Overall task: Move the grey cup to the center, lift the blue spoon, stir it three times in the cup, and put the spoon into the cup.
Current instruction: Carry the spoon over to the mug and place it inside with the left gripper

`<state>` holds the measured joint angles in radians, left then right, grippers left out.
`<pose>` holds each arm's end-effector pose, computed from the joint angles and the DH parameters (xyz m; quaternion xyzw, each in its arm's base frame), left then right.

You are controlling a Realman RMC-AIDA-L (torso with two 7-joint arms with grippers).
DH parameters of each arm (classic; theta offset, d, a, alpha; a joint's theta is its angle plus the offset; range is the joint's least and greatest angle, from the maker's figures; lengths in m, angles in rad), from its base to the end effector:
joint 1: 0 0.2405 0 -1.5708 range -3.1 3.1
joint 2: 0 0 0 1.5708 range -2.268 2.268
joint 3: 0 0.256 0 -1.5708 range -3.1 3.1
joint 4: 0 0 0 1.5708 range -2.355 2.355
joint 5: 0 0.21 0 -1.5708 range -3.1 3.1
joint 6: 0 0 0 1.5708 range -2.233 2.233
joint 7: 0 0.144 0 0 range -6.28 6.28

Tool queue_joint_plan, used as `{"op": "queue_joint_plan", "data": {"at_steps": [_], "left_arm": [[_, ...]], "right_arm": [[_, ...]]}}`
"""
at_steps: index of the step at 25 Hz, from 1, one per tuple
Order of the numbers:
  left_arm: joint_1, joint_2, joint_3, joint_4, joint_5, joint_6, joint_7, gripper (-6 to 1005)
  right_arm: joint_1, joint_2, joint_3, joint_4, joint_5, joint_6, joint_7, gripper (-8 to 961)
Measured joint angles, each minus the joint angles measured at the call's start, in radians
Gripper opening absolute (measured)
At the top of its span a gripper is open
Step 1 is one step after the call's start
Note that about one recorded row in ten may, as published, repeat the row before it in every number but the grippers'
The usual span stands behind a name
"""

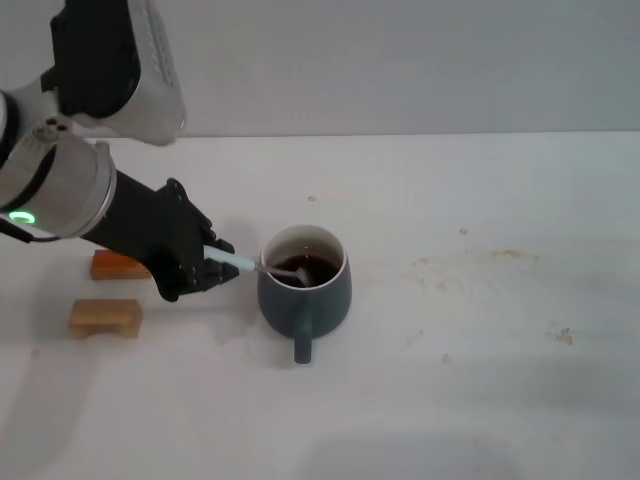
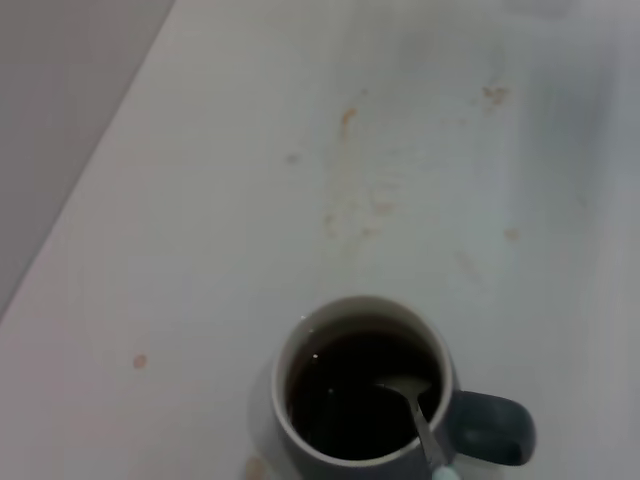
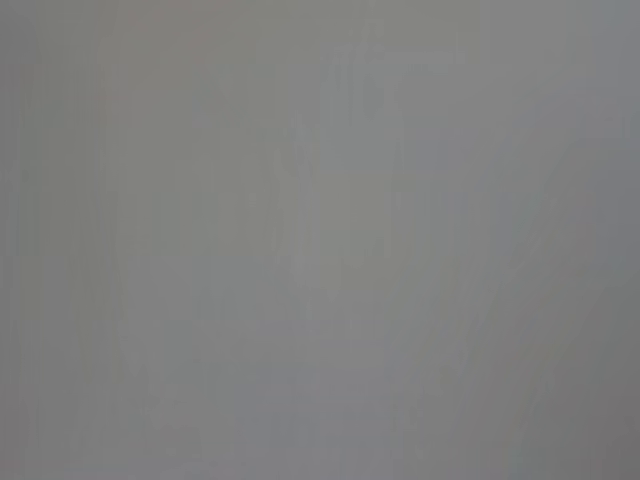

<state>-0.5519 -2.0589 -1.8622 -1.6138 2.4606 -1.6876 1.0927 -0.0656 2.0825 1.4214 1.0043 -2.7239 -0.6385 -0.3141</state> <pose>-0.1451 0.3423 0.0463 -0.9769 -0.0514 0.1364 0.1562 0.3318 0.2974 0.0509 -0.6386 0.2094 0.1687 0.7210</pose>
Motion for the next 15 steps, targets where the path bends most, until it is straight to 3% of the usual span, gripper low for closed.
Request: {"op": "queue_joint_plan", "data": {"at_steps": [6, 15], "left_arm": [[0.003, 0.0, -0.004, 0.068, -0.033, 0.016, 0.05, 180], [-0.014, -0.002, 0.004, 0.078, -0.054, 0.024, 0.086, 180]], "right_arm": [[-0.03, 0.0, -0.028, 0.03, -0.001, -0.002, 0.0, 112], [-0.053, 0.0, -0.048, 0.057, -0.003, -0.013, 0.0, 113]]}}
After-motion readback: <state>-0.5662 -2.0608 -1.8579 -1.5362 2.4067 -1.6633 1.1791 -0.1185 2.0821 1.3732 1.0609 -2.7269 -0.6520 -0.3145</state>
